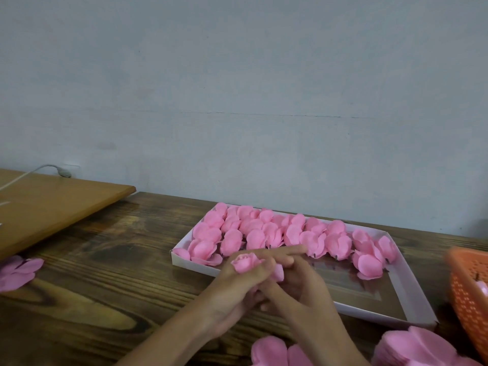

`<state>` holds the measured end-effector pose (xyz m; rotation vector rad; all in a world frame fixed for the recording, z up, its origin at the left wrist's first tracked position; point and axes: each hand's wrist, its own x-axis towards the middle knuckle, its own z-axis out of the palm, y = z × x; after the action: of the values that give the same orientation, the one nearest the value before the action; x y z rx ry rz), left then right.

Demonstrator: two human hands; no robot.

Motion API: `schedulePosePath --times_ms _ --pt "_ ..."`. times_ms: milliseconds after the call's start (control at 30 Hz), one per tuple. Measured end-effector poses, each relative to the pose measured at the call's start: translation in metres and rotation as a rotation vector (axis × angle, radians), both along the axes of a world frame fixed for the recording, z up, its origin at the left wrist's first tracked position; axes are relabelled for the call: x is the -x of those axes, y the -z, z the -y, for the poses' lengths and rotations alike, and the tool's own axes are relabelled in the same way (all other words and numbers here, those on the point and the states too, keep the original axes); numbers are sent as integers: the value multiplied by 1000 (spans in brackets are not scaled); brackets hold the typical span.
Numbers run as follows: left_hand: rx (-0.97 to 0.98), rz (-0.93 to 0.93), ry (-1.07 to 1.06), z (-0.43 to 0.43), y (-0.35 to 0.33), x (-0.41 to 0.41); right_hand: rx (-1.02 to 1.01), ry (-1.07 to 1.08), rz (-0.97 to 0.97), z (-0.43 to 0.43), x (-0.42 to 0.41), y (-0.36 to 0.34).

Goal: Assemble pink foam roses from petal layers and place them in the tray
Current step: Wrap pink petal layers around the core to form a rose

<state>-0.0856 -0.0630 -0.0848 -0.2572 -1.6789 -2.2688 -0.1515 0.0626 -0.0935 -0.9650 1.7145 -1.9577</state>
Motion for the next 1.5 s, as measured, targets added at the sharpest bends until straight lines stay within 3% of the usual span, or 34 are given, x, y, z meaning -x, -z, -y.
schedulePosePath --times_ms 167,233,400,567,1067,1233,1500 --pt "-31 -52 -44 11 5 7 18 266 -500 -6 2 -1" --pt "42 -58 -80 13 5 6 38 303 -579 -6 6 -5" --pt "226 -25 -216 17 9 6 -52 198 -468 -9 13 -10" --pt "317 -3 -207 27 6 4 -76 71 -309 -8 17 -14" --pt "506 -31 -172 26 4 4 -51 3 -195 -11 18 -22" --pt "522 -61 -228 18 10 9 -117 50 -253 -12 16 -20" --pt "532 -89 -327 20 8 8 -209 146 -570 -14 14 -22"
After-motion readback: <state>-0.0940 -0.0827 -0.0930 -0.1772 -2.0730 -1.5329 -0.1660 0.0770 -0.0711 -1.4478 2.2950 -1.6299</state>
